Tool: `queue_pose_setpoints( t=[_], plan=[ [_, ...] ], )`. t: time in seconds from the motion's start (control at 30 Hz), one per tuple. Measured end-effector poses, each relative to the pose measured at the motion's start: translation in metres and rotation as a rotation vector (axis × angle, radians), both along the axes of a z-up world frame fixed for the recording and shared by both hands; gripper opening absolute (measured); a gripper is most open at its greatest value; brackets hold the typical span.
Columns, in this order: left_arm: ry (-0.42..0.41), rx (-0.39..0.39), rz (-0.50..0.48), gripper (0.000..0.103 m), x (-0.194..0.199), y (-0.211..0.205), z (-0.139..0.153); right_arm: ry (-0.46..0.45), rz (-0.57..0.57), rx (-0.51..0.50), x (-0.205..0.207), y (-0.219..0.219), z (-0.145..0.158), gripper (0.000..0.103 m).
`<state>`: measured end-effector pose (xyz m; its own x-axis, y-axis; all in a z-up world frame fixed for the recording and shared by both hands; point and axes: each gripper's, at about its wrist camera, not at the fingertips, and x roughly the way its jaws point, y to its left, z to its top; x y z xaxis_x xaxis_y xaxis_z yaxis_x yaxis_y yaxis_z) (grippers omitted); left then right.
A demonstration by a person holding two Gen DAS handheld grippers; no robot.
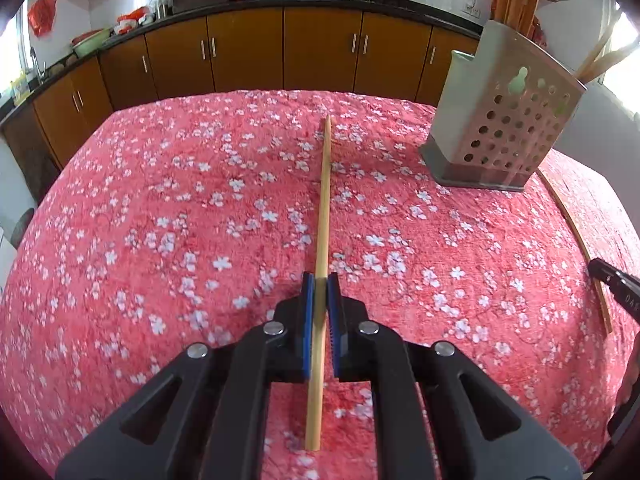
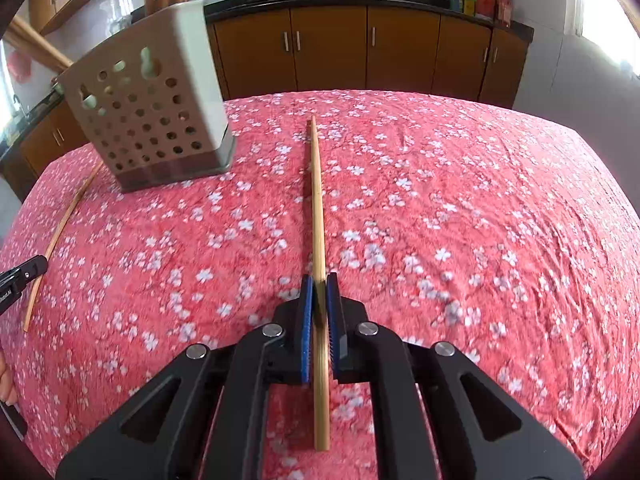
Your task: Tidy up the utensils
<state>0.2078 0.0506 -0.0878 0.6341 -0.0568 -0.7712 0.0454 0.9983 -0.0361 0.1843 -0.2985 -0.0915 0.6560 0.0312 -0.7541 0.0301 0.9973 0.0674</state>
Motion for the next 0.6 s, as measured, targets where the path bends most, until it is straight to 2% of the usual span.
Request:
queue_pose_setpoints(
  t=[0.17,0.6],
  plan=[
    [0.001,-0.044,0.007,0.01,0.0,0.003,-0.002,-0.006,-0.001,-0.002,0.008,0.001,0.0,0.009],
    [0.002,-0.075,0.027,0.01,0.0,0.005,-0.001,-0.009,-0.009,0.022,-0.001,-0.001,-0.001,0.01]
  ],
)
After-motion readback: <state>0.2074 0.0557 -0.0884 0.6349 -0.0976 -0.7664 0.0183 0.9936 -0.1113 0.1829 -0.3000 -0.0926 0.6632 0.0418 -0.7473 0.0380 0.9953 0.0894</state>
